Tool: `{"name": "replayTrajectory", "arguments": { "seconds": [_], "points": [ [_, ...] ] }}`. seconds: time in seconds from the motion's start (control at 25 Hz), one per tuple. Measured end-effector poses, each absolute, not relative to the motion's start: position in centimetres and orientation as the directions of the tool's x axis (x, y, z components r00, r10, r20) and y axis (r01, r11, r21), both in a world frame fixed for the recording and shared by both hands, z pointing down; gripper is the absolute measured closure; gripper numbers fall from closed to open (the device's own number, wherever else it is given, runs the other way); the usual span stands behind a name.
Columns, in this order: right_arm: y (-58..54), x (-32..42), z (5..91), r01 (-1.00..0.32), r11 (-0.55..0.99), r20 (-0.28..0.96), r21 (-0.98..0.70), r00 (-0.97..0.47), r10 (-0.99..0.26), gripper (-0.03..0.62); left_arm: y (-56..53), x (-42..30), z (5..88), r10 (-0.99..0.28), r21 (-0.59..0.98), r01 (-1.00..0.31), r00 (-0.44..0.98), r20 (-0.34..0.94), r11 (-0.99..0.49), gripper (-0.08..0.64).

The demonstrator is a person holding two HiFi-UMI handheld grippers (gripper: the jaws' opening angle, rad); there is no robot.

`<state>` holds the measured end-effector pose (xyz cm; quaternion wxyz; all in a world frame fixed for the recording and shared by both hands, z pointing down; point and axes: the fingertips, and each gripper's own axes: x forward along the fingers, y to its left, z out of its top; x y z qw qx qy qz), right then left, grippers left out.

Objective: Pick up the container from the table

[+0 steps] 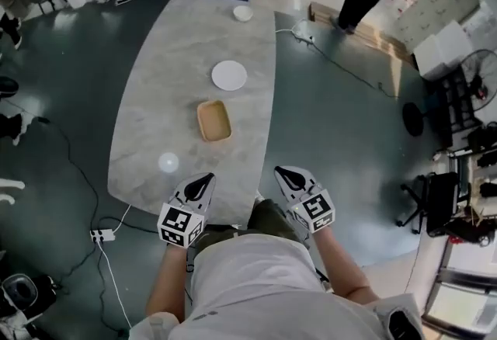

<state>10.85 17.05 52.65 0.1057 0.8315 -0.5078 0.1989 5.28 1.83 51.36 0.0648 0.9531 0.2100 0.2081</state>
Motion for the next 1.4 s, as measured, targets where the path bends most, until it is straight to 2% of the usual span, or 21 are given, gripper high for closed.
{"name": "replayTrajectory", "arguments": {
  "seconds": [0.28,0.56,0.68,0.88,1.08,1.4],
  "points": [
    [8.4,14.7,56.1,-0.986,-0.168,0.516,-0.013,0.137,-0.845,0.577,-5.6,3.5,52.0,0.143,0.232,0.049,0.902,0.407,-0.971,0.558],
    [1.5,16.9,60.6,-0.996,0.091,0.587,-0.014,-0.082,-0.805,0.551,-9.5,-0.3,52.8,-0.131,0.224,-0.257,0.878,0.460,-0.940,0.558],
    [-0.9,17.5,63.0,-0.988,0.150,0.619,-0.022,-0.132,-0.774,0.524,-10.4,-2.3,53.3,-0.207,0.221,-0.347,0.851,0.482,-0.912,0.558],
    [-3.6,18.5,68.1,-0.965,0.263,0.688,-0.011,-0.198,-0.698,0.441,-10.7,-5.3,54.2,-0.329,0.210,-0.487,0.794,0.511,-0.848,0.558],
    [-4.8,19.1,73.1,-0.940,0.342,0.773,0.003,-0.214,-0.597,0.375,-10.5,-8.4,54.3,-0.440,0.200,-0.609,0.727,0.528,-0.768,0.558],
    [-5.7,18.1,78.2,-0.893,0.450,0.866,0.012,-0.215,-0.451,0.371,-9.4,-12.4,54.7,-0.541,0.189,-0.719,0.645,0.540,-0.669,0.558]
  ]
}}
